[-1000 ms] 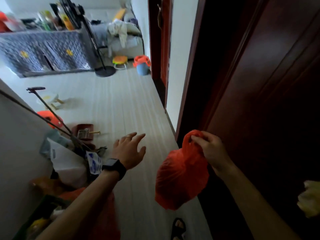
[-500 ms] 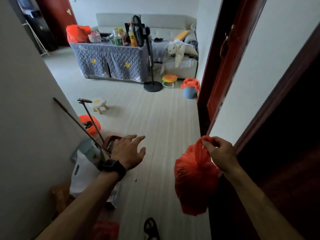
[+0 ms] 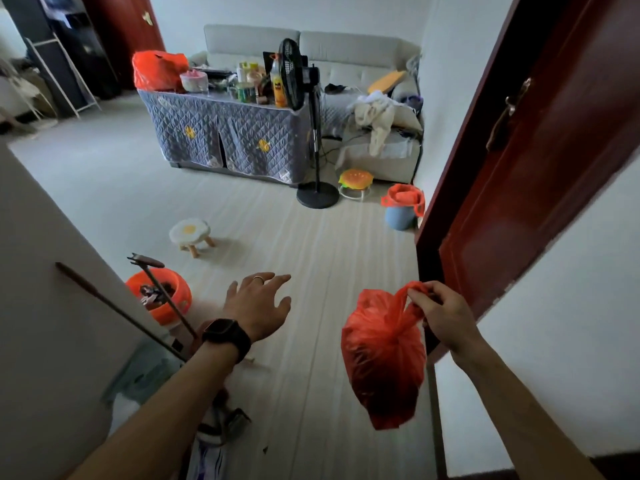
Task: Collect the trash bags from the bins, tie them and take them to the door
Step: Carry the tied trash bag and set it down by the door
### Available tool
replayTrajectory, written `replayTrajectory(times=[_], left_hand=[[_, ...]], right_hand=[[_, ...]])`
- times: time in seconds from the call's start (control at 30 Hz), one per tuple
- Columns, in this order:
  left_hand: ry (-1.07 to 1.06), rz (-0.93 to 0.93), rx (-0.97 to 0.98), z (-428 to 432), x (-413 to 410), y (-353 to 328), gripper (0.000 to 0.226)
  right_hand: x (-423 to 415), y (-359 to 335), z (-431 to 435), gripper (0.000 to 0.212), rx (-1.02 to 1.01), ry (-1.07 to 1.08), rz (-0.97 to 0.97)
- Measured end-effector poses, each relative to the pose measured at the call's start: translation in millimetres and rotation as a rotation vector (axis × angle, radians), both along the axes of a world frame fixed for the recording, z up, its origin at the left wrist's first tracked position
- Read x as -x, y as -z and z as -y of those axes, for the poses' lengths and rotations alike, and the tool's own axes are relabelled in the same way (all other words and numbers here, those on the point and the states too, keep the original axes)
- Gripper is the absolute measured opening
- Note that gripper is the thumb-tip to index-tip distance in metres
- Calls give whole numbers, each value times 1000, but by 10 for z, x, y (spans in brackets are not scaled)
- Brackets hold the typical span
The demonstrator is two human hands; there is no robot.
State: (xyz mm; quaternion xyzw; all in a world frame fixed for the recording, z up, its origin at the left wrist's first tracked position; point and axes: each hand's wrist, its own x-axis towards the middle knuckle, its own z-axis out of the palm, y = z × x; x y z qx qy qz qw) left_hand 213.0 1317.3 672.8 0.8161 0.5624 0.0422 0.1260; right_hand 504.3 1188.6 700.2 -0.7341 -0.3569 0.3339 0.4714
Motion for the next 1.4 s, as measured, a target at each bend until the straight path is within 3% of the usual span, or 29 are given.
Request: replayTrajectory(times=[0.3, 0.6, 1.0, 1.4], left_hand=[[-160, 10, 20, -2128, -451, 286, 51], [-403, 11, 64, -4009, -287, 294, 51], [-599, 65, 57, -7468, 640, 400, 48], [-780, 33, 57, -10150, 1657, 531, 48]], right_hand=[[-495, 352, -2699, 8, 38, -187, -58], [-558, 168, -5369, 11, 79, -416, -70], [318, 193, -9281, 10, 66, -551, -43], [1569, 346, -12557, 6, 87, -795, -88]])
